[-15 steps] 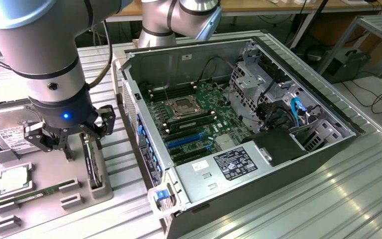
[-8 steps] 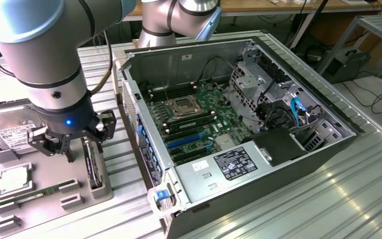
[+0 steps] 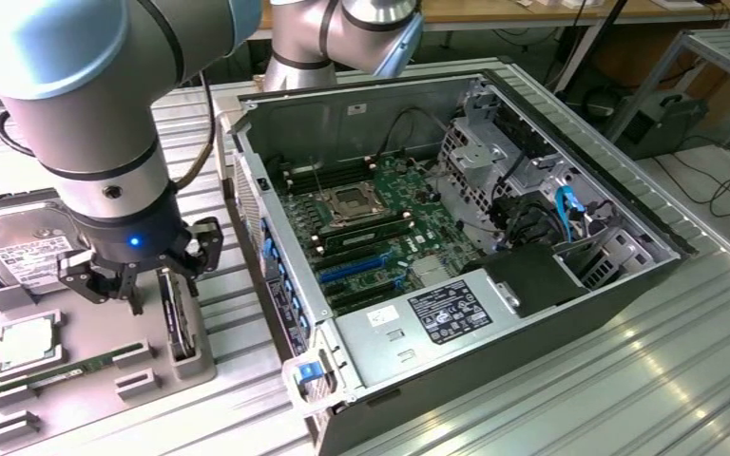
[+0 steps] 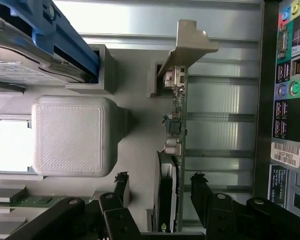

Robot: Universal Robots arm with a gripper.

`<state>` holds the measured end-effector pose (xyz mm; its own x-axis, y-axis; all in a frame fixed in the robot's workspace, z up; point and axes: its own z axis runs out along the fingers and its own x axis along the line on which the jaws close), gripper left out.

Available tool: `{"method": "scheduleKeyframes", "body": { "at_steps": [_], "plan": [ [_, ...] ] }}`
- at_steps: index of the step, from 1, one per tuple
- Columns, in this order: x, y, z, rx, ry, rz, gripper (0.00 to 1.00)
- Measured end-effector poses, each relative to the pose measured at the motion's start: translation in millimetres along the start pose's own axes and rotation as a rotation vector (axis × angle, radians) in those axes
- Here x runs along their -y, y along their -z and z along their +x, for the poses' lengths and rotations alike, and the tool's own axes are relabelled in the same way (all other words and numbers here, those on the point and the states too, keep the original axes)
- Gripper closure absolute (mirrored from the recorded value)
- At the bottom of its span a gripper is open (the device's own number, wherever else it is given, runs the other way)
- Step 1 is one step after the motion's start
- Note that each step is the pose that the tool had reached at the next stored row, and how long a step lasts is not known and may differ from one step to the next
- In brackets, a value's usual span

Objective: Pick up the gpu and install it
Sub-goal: 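Pick up the gpu and move the gpu toward the slot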

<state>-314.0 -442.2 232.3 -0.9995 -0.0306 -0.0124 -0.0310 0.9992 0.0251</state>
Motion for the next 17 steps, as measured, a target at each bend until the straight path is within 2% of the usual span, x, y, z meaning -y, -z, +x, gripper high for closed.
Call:
{"method": "scheduleKeyframes", "body": {
  "at_steps": [6, 7, 8, 9, 10, 17],
  "plan": [
    [-1.0, -8.6, 0.0, 0.0001, -0.006, 0.002, 0.38],
    [-1.0, -9.0, 0.0, 0.0, -0.006, 0.0022, 0.4],
    [-1.0, -9.3, 0.0, -0.0001, -0.006, 0.0023, 0.46],
    [-0.9, -9.7, 0.0, 0.0, -0.006, 0.0022, 0.46],
    [-1.0, -9.9, -0.3, 0.0, -0.006, 0.0022, 0.53],
    [-0.8, -11.6, -2.9, 0.0002, -0.009, 0.0023, 0.55]
  ]
}}
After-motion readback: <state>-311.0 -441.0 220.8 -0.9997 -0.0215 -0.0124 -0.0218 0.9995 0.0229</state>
